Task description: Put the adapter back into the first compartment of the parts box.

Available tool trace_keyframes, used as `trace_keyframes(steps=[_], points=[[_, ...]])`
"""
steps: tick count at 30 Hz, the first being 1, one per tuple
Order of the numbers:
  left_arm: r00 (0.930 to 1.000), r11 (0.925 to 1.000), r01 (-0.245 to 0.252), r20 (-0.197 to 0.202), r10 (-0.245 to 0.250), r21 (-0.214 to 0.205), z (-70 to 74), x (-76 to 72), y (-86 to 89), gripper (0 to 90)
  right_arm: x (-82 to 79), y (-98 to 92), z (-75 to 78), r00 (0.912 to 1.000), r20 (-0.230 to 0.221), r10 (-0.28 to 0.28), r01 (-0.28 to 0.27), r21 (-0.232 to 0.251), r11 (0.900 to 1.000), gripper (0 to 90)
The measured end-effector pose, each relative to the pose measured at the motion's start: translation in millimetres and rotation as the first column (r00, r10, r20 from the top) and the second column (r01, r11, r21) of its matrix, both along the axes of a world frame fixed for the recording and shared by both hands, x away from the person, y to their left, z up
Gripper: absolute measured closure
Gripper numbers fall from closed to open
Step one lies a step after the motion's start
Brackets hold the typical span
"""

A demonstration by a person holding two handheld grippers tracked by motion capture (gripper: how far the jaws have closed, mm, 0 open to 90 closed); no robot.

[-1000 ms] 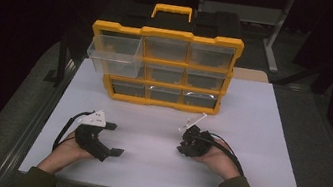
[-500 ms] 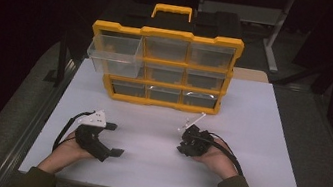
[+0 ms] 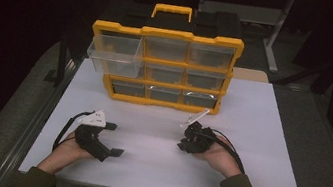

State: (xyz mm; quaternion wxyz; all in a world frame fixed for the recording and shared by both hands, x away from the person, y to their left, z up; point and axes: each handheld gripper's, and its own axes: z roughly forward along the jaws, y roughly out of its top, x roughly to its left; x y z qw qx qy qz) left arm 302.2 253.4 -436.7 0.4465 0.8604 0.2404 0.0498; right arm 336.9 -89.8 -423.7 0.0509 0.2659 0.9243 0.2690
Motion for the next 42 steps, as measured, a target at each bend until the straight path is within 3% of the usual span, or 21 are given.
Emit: trace_keyframes(steps=[19, 42], points=[[1.0000, 1.0000, 0.003, 0.000, -0.003, -0.003, 0.1, -0.1, -0.4, 0.0, 5.5, 2.2, 27.6, 0.9996, -0.004, 0.029, -0.029, 0.058, 0.9979, 75.4], [1.0000, 1.0000, 0.007, 0.002, -0.007, -0.003, 0.3, -0.5, -0.6, 0.0, 17.2, 14.1, 74.6, 0.9965, 0.032, 0.077, -0.080, 0.094, 0.9923, 75.4]])
